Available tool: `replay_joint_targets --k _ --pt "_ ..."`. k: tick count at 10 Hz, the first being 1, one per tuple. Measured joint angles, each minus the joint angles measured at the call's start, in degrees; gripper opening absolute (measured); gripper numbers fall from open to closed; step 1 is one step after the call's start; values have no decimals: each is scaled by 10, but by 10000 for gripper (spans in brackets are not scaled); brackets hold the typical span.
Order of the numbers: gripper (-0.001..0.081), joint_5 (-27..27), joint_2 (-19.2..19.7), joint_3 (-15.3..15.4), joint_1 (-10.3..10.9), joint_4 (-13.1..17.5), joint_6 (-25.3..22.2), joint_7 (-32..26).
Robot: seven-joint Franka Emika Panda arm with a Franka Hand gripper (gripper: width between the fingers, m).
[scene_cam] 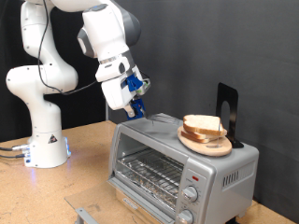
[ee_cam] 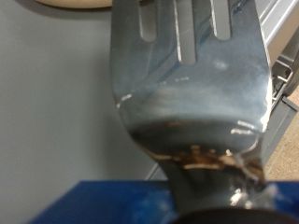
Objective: Make a piece of toast with the oven
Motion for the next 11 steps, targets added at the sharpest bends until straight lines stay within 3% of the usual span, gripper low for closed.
replay_joint_targets --k 11 --pt "400 3 16 26 -1 3 29 16"
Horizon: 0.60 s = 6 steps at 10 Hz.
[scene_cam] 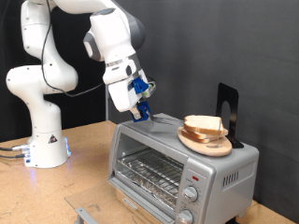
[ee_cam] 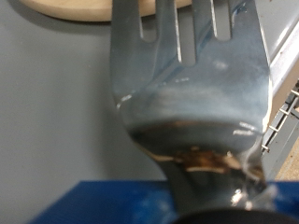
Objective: Make a piece of toast with the oven
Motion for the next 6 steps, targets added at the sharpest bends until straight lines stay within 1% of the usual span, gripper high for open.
replay_joint_targets --k 6 --pt "400 22 -13 -1 1 5 -2 -8"
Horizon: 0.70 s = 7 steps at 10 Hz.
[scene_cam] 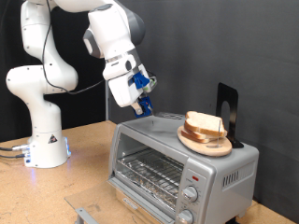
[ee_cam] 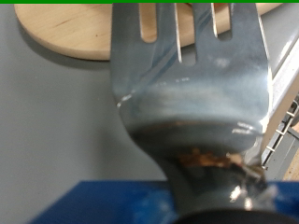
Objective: Make a piece of toast with the oven
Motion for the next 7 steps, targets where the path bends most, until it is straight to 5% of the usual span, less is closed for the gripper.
replay_joint_targets --k 7 --pt "400 -20 23 0 -13 18 -22 39"
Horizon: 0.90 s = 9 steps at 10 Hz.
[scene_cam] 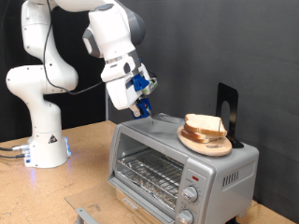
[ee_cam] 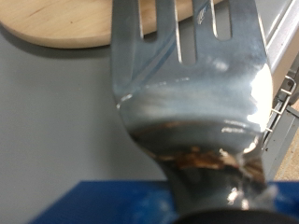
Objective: Make a piece of toast with the oven
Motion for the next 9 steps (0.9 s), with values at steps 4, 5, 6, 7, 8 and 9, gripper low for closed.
replay_joint_targets --k 4,5,6,7,8,9 --pt "400 -11 24 4 0 16 2 0" --pt "400 -16 28 6 0 18 6 0" --pt "400 -21 33 9 0 18 15 0" --pt "400 -26 37 11 0 18 20 4" --pt "400 -36 44 13 -1 20 25 15" --pt "400 -45 52 13 -2 22 30 23"
